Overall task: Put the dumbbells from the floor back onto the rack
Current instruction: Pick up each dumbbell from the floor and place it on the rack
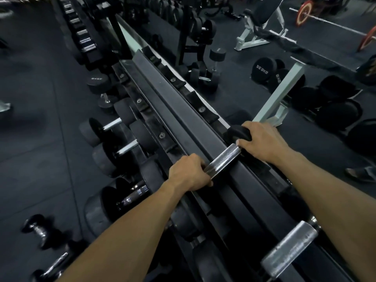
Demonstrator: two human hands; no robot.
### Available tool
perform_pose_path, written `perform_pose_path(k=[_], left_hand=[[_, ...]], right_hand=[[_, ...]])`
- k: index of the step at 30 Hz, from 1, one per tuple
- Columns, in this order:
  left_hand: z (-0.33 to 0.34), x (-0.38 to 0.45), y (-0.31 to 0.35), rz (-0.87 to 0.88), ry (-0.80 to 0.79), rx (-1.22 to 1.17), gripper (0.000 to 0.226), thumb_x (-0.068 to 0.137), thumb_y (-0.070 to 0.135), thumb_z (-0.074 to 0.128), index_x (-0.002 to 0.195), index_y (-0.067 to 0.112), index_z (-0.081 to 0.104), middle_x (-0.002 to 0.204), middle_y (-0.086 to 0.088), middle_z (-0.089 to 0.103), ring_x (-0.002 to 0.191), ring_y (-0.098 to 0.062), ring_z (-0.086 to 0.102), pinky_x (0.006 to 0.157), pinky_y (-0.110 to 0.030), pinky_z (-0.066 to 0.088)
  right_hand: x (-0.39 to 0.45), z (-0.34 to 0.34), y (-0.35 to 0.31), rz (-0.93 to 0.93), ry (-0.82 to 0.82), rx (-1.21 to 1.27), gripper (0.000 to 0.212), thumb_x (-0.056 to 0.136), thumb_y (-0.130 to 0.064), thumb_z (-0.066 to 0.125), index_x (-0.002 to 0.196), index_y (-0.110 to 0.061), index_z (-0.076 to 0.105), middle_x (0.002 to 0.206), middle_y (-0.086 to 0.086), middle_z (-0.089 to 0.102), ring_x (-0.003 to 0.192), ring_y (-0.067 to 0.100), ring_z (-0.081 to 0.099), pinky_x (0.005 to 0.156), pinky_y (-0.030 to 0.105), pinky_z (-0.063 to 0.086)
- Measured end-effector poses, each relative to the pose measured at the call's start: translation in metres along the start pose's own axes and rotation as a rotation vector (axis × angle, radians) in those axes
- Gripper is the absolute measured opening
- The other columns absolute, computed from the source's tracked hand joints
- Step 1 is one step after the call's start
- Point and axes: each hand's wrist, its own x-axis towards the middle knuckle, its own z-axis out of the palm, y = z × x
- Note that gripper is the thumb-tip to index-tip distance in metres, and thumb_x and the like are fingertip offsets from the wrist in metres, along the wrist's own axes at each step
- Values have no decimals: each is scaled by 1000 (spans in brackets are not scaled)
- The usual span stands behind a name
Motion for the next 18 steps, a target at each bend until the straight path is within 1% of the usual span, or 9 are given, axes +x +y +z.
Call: perform_pose_path(k=[2,5,8,10,12,14,16,18], left_hand=[[2,-3,1,8,26,15,33,65,40,82,93,28,71,86,3,68,87,-18,63,74,-35,54],[2,-7,1,43,66,51,27,72,47,73,87,25,69,85,2,68,85,-20,64,73,-36,55],[-5,-16,-7,117,100,170,32,83,52,60,91,22,66,95,0,68,92,-23,63,75,-36,53],[-13,-27,-15,155,134,208,34,87,54,54,93,22,66,99,0,66,94,-24,62,75,-37,53],[-23,-40,-26,187,179,225,35,89,55,51,101,25,66,104,1,63,97,-23,62,79,-40,54],[-33,-55,-41,193,219,242,35,90,54,50,105,26,64,108,1,62,100,-24,62,81,-41,53],[-43,-73,-61,176,237,277,33,90,52,49,104,25,62,108,0,62,100,-26,62,80,-39,52],[-51,-91,-87,143,258,297,30,90,51,50,98,24,61,106,0,62,99,-26,62,76,-38,51]], right_hand=[[-3,-1,-1,15,-7,-28,21,88,-32,67,95,-15,57,77,1,62,77,26,62,75,44,55],[-7,-5,-3,37,-27,-83,25,90,-34,63,102,-14,57,86,4,65,81,28,62,75,42,53],[-10,-13,-11,44,-4,-105,31,89,-37,61,112,-15,58,96,6,67,90,31,62,77,41,52],[-10,-18,-21,33,21,-119,34,89,-36,60,116,-14,59,103,6,66,96,31,61,78,40,49],[-10,-21,-36,0,47,-124,39,90,-34,59,122,-12,58,110,9,65,103,32,59,82,40,47],[-10,-22,-58,-49,73,-118,44,90,-33,59,127,-10,57,115,12,63,110,33,53,90,44,47],[-11,-20,-88,-109,78,-108,45,90,-35,59,127,-9,57,116,14,63,112,34,50,94,48,45],[-12,-15,-122,-182,48,-88,48,89,-37,61,129,-10,57,119,13,63,116,34,50,96,49,45]])
